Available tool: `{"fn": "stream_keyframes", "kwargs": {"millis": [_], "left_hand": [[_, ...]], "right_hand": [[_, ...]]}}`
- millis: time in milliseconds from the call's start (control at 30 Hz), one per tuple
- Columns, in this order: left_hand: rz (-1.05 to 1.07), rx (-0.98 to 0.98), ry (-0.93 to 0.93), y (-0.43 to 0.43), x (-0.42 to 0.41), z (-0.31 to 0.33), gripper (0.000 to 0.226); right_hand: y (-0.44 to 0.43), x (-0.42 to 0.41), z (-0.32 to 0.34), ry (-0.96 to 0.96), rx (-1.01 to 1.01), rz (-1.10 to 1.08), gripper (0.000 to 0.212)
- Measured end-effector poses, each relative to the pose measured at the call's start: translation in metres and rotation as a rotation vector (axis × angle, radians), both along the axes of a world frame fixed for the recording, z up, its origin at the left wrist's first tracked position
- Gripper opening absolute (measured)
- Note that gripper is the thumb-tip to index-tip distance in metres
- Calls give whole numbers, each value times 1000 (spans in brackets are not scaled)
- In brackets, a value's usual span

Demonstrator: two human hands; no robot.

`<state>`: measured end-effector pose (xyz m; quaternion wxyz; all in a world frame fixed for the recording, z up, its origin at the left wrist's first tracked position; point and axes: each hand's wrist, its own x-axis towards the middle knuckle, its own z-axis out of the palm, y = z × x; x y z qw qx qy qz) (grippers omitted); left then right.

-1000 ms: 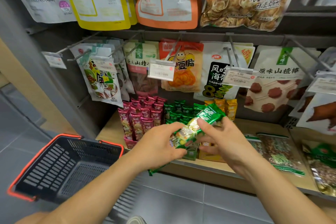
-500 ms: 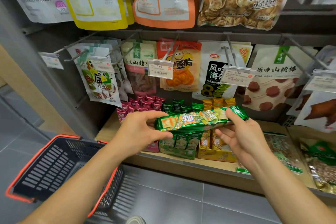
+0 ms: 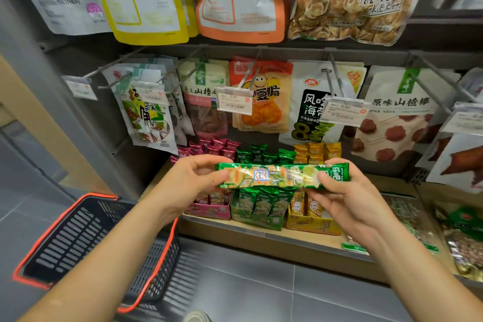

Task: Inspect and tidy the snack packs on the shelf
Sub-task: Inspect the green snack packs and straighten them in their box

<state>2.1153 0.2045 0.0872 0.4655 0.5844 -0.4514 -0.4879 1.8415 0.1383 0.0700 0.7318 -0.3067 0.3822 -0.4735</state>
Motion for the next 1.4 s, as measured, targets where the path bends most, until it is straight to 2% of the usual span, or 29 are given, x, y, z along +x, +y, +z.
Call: {"fn": "stream_keyframes", "kwargs": {"millis": [67,233,300,333,400,500,600,667,700,800,900,967,1067,1167,1300,1333,1400], "left_hand": [[89,-29,10,-2,2,-2,18],[297,-59,60,-8,2,-5,16],[356,-68,20,-9,4,-6,14],[374,-78,-71,-9,5,-7,13],[368,-102,-386,-10,8,-10,14],[217,-93,-782,-8,9,-11,16],[-92,-178,-1181,-7,4,-18,50],[-204,-258,-1267,-5,-6,-22,70],[-222,-283,-1297,-5,-13,-24,72],[-207,-368,-1413,-6,-28,-29,62],[-145,-345,-1385,-6,-30,-28,54],[-143,-319,-1384,-6,-33,-30,53],[-247,-305,-1368,-3,-42,-36,68],[-341,-220,-1144,-2,-49,-35,68],[-293,-234,-712,-4,-46,-16,68],[-262,-272,-647,-4,-43,-10,62],[-249,-297,-655,-5,-36,-1,51]], "right_hand": [[2,1,1,-28,8,29,24],[6,5,4,-66,16,53,7],[7,6,4,-18,-12,66,22],[7,6,4,9,-30,70,28],[9,8,4,59,-70,80,34],[12,9,5,135,-133,94,38],[12,11,8,228,-206,90,40],[13,14,8,279,-242,70,39],[15,16,9,288,-248,61,38],[17,19,10,284,-253,23,39],[17,21,10,197,-275,65,49],[19,23,12,137,-332,118,45],[21,27,11,321,-433,72,40],[24,33,9,492,-539,8,35],[26,49,4,483,-666,83,29],[25,53,1,526,-693,91,24],[23,59,-1,633,-721,106,10]]}}
